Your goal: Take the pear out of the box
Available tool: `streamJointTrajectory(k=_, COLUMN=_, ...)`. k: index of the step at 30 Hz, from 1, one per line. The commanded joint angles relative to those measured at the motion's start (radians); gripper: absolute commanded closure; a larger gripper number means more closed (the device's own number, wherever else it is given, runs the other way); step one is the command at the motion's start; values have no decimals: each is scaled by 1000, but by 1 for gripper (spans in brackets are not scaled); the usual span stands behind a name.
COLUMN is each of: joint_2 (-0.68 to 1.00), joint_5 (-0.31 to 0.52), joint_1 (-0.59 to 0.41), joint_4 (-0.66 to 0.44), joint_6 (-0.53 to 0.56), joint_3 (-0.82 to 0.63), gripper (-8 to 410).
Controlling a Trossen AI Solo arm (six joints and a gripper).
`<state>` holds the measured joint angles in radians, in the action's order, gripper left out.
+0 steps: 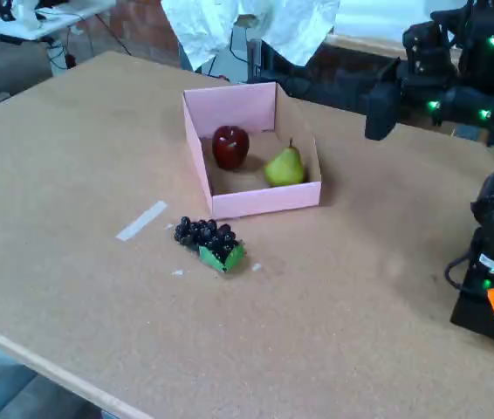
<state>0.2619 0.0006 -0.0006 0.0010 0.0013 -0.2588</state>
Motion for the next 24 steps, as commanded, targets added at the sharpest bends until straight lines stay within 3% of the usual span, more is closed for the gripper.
streamJointTrajectory(k=1, joint_2=0, joint_5=-2, joint_1=0, joint_4=35, joint_6=2, joint_3=-1, gripper=402)
streamJointTrajectory(k=6, joint_2=2, joint_5=-2, joint_1=0, joint_4=6, joint_6=55, joint_3=-46, gripper=402)
streamJointTrajectory(k=11, joint_2=39, joint_5=-2, joint_1=0, joint_4=-188, joint_6=58, joint_3=-138, gripper=402)
streamJointTrajectory(k=15, joint_2=102, joint_5=-1, joint_1=1, joint_4=-303, joint_6=121, joint_3=-223, gripper=402)
streamJointTrajectory(k=24, joint_2=351, joint_5=-2, joint_1=2, joint_4=-633, joint_6=212, joint_3=-477, gripper=402)
